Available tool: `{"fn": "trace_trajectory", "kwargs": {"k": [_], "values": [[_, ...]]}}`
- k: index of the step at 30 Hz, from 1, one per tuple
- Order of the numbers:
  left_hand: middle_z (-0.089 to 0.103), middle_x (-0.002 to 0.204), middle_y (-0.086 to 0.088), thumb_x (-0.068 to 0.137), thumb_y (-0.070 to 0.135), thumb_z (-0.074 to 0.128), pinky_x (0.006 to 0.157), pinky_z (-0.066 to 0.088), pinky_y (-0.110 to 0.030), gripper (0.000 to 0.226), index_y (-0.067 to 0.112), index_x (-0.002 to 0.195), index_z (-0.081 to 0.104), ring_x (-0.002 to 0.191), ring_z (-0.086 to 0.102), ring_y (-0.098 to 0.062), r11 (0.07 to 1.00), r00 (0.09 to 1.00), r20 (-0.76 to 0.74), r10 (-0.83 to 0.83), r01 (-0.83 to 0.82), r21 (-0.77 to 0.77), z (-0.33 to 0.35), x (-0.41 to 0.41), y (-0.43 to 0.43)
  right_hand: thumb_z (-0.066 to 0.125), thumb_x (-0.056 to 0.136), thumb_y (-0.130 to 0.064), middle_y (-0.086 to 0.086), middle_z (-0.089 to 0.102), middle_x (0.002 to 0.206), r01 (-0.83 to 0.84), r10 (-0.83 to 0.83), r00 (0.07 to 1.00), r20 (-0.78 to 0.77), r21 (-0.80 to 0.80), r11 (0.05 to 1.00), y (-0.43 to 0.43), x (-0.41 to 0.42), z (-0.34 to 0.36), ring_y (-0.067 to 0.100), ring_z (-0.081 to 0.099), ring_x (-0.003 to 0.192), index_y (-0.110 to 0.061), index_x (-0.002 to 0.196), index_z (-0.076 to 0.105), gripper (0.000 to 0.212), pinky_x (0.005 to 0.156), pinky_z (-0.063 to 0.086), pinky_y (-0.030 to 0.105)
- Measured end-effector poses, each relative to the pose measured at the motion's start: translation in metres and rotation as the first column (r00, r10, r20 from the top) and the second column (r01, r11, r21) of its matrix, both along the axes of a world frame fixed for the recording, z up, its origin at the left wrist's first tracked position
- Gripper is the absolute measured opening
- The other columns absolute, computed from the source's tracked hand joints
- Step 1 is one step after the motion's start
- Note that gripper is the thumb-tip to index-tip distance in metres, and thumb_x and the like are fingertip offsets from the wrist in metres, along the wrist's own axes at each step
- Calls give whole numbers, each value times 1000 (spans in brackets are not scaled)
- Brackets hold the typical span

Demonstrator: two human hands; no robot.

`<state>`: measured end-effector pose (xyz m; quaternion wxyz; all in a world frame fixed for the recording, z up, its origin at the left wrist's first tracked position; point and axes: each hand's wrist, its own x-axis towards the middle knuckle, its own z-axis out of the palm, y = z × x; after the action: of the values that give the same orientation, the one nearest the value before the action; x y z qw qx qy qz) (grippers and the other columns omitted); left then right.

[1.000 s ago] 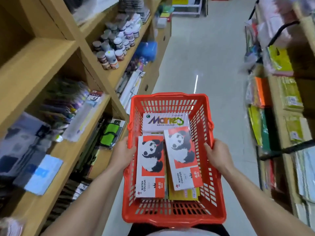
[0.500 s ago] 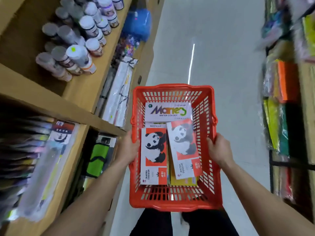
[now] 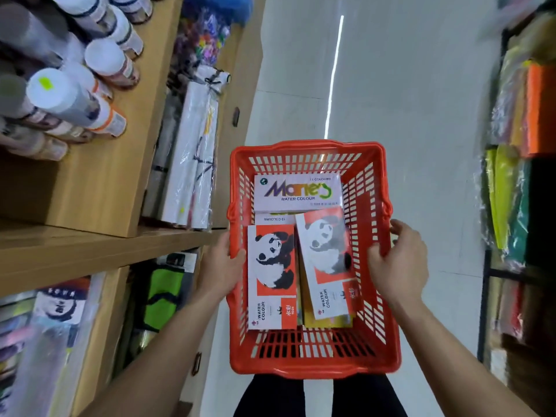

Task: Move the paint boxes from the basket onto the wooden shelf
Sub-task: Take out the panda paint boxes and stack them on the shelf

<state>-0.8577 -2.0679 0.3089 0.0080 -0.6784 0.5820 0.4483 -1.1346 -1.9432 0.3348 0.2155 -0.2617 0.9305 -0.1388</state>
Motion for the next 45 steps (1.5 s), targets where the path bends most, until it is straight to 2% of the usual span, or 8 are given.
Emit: {"fn": "trace_trajectory", "kwargs": {"k": [4,10,15,22,34,38,42,45], "values": [[67,94,17,93,24,64,85,56,-36,24,42,108,57,90,69,-8,998,998,-4,59,-59,13,0,1,11,73,85,-16,13,61,126,-198,212,974,75,-161,967,-1,43,-4,28,53,119,-7,134,58,51,100,43,37],[60,82,28,97,20,62,66,46,-10,24,31,118,62,72,58,14,996,996,13,86,-86,-2,-6,3,20,76,78,-57,6,62,132,-16,-45,872,488,120,993,-10,39,-53,26,65,117,-22,141,54,75,98,55,43],[61,74,19,99,24,59,51,39,-6,18,28,116,64,64,58,6,996,995,47,87,-87,-5,-5,0,23,69,69,-64,-3,70,119,19,-53,875,481,76,997,-8,39,-59,22,67,111,-26,133,62,75,94,57,45],[67,107,6,93,32,63,87,57,-44,45,25,133,44,98,69,-28,995,995,37,94,-95,42,0,-8,43,86,73,-40,-6,59,118,149,-147,804,576,44,988,-5,60,-58,18,65,106,-24,120,50,61,86,52,33],[70,108,4,84,41,57,87,58,-49,48,30,128,45,96,70,-24,990,991,2,135,-135,30,-6,-6,45,84,82,-39,-1,61,143,195,-136,646,751,10,981,11,54,-61,21,63,127,-30,152,31,88,111,49,47],[66,121,-1,93,28,61,91,54,-40,51,24,140,42,110,66,-25,988,987,-37,155,-154,33,-1,-7,47,83,84,-39,-9,65,134,112,-71,677,733,-6,994,8,51,-48,15,64,121,-25,154,36,86,111,48,39],[54,136,-4,93,22,63,107,39,-24,49,13,139,50,124,46,-10,925,994,49,93,-68,-374,27,-11,67,85,82,-31,-13,64,125,138,-41,780,625,-107,985,19,45,-12,9,65,110,-26,152,38,84,102,50,33],[57,138,-2,95,15,62,107,42,-23,45,16,139,52,125,49,-8,969,1000,-23,7,-12,-247,35,-23,90,85,83,-30,-12,69,124,228,-98,763,638,-124,966,40,32,15,7,70,106,-26,149,44,77,101,53,34]]}}
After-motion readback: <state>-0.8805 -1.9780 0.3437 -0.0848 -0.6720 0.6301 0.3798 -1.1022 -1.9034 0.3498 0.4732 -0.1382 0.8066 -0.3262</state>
